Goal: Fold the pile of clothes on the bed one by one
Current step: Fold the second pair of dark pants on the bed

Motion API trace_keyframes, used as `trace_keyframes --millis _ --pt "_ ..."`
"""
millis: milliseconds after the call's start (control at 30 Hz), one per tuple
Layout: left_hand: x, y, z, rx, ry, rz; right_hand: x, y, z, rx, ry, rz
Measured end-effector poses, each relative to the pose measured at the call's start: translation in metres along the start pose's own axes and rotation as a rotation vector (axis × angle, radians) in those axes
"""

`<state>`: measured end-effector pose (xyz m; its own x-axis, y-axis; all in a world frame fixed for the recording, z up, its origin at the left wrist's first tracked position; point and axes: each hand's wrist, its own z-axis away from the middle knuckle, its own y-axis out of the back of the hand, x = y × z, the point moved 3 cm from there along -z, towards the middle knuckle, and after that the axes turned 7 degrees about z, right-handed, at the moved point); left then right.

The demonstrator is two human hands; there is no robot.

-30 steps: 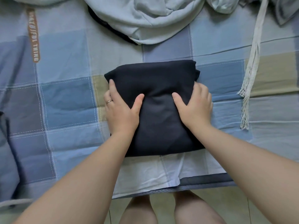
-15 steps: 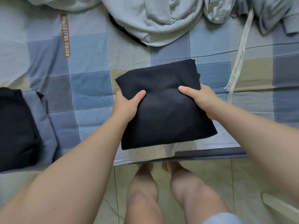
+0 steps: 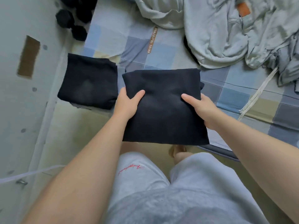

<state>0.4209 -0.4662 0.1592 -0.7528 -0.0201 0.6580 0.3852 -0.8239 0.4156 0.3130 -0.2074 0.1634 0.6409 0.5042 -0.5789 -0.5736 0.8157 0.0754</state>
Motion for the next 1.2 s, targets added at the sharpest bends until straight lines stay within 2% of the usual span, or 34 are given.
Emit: trace_keyframes --millis 200,500,733,967,1033,1100,1133,1200 --pt "-0.023 0.122 -0.053 0.085 -0.012 0.030 -0.055 -0.128 -0.026 -0.029 0.004 0.033" --pt "-0.046 0.281 -0.187 -0.025 0.041 -0.048 -0.119 -0.298 -0.099 0.060 -0.048 0.001" --pt "-0.064 0.306 -0.281 -0.060 0.000 -0.055 -0.116 -0.359 -0.180 0.101 -0.070 0.014" --pt "-0.101 0.306 -0.321 -0.132 -0.018 -0.161 -0.085 -0.390 -0.223 0.166 -0.236 0.153" --pt "-0.099 0.307 -0.315 -0.031 -0.153 -0.348 -0.086 -0.389 -0.218 0.276 -0.196 0.327" --pt "-0.089 0.305 -0.303 0.087 -0.423 -0.625 -0.096 -0.390 -0.209 0.441 -0.010 0.713" --pt "-0.085 0.300 -0.297 0.078 -0.559 -0.711 -0.102 -0.395 -0.203 0.489 0.122 0.883" --pt "-0.086 0.288 -0.292 -0.045 -0.743 -0.820 -0.108 -0.410 -0.196 0.457 0.312 1.102"
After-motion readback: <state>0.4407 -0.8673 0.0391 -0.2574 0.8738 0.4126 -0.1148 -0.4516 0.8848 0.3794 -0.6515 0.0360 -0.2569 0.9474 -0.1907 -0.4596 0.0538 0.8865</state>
